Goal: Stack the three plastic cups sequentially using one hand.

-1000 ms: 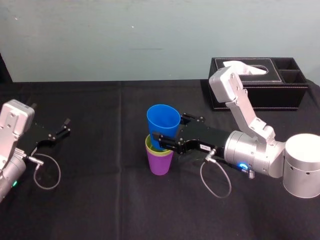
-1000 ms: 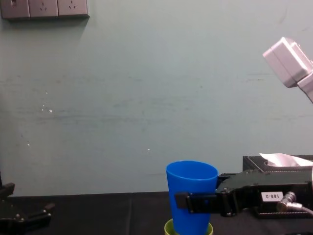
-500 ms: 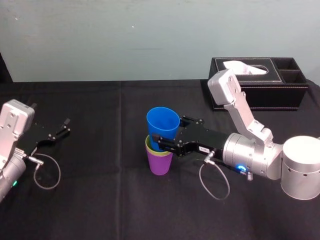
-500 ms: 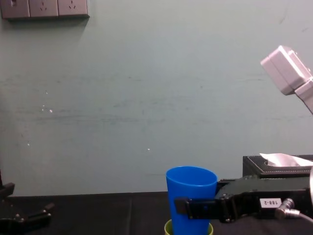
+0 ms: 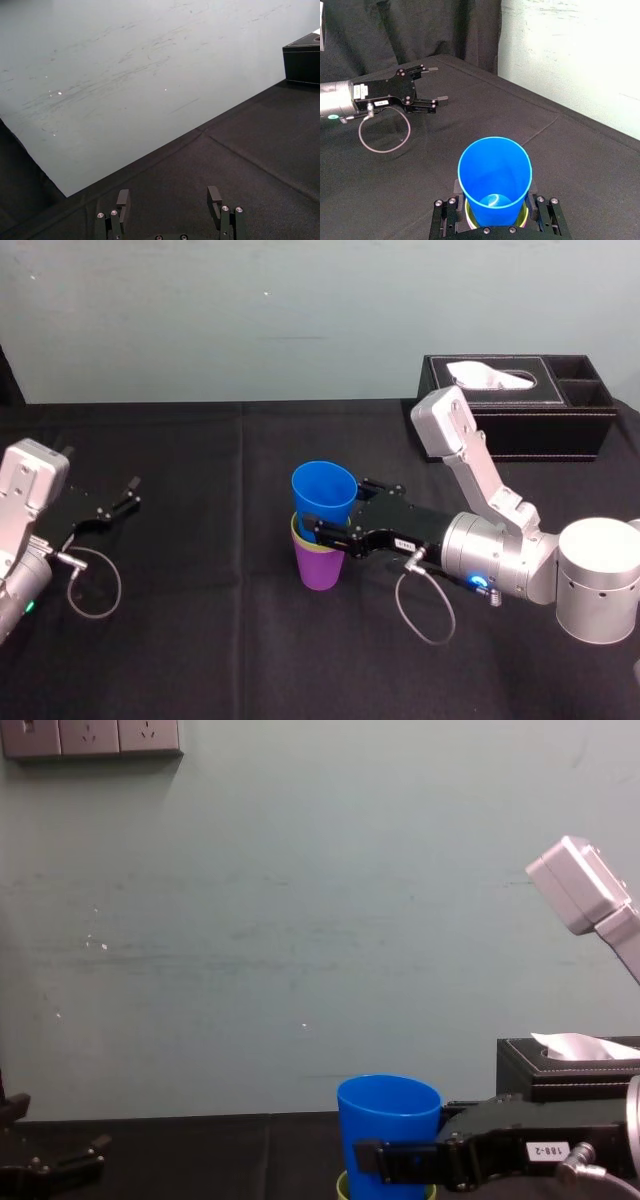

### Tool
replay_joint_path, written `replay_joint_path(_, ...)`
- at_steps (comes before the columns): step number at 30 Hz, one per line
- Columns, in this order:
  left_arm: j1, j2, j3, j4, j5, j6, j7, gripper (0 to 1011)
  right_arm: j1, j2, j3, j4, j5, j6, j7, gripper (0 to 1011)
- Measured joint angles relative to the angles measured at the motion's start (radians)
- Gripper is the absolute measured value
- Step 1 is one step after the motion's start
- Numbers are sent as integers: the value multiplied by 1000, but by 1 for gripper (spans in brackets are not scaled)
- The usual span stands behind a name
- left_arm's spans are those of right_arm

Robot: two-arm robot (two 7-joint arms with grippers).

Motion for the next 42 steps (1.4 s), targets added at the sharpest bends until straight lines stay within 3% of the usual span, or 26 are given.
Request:
replay_joint_path(16, 0, 0, 0, 0, 0, 0, 0, 1010, 0, 1, 1, -3, 0, 0, 0, 715)
replay_joint_path(29, 0, 0, 0, 0, 0, 0, 0, 1010, 0, 2, 2, -4, 1, 1, 0, 1003)
replay_joint_path(42, 0, 0, 0, 0, 0, 0, 0, 1010, 0, 2, 2, -4, 2, 2, 0, 1002)
